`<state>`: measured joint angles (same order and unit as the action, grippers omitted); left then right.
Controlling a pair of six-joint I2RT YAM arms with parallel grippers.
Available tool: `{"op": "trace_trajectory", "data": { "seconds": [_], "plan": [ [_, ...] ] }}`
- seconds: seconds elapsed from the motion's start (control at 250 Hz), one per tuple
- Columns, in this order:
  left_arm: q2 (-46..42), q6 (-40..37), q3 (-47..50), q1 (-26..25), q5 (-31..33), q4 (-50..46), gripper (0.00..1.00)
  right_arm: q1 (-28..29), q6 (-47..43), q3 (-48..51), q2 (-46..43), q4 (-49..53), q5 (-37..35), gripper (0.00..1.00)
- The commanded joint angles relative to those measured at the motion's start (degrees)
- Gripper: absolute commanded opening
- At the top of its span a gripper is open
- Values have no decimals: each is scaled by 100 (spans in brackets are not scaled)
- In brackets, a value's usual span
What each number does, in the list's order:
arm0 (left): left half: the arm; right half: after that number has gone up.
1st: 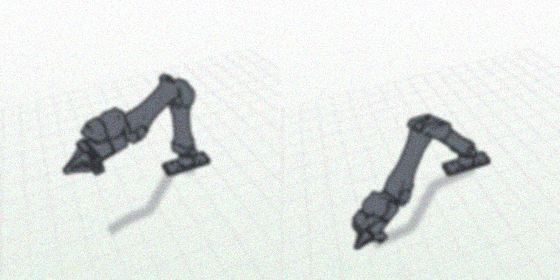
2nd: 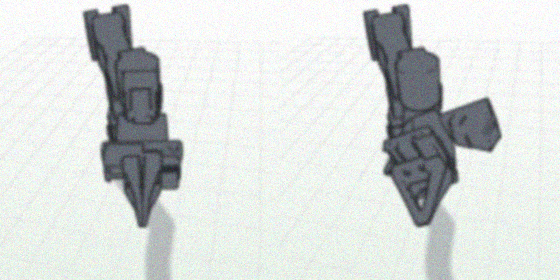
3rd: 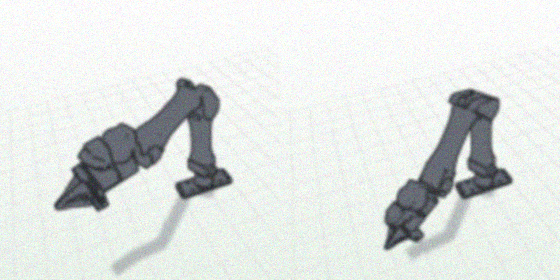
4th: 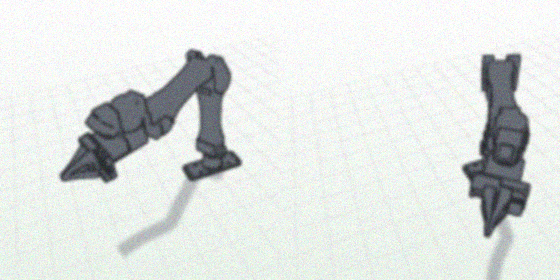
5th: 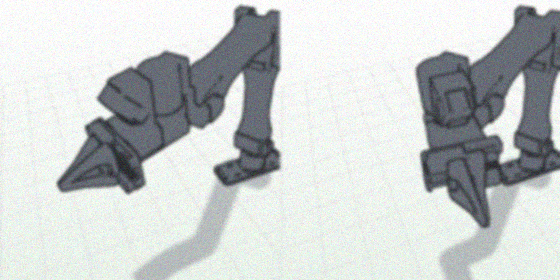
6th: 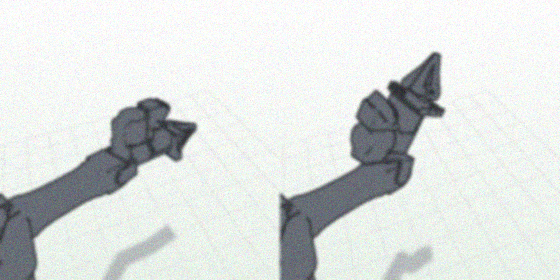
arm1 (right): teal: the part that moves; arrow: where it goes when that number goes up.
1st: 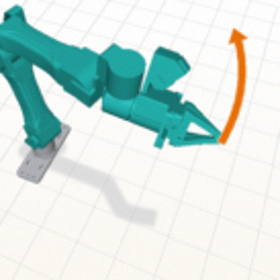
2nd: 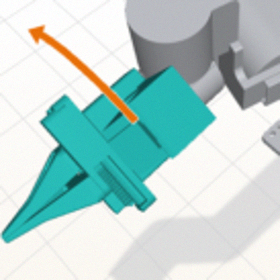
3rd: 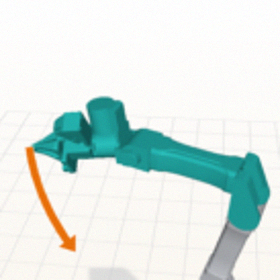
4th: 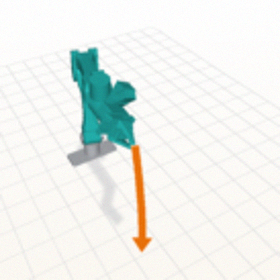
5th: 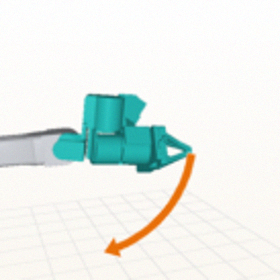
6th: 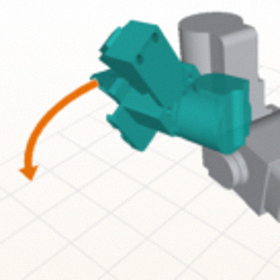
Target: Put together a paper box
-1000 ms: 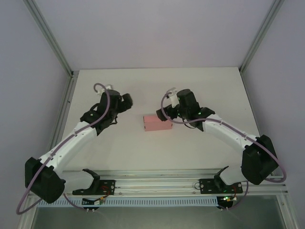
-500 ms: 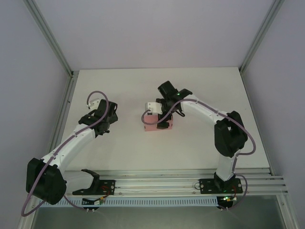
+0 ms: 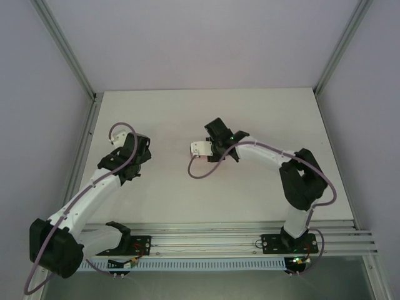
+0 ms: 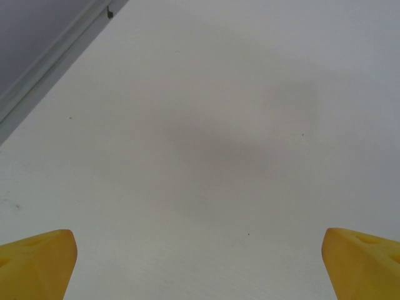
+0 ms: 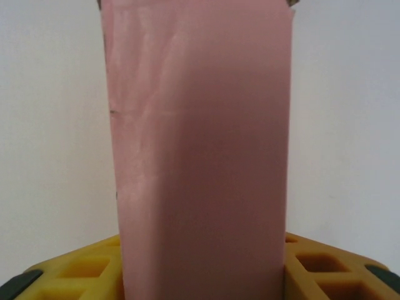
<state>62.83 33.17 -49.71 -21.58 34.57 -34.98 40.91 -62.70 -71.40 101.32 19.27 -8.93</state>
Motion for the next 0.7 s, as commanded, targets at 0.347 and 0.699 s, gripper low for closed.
{"op": "trace_trajectory", "data": {
  "seconds": [0.347,0.699],
  "plan": [
    [-699,77,368,99,279,33,100,1332,1324,1897,-949,-1251,-1426,66],
    [-250,-453,449,507,129,1020,100,219,3904,1930,-2749,-1122,-408,100]
  ]
}}
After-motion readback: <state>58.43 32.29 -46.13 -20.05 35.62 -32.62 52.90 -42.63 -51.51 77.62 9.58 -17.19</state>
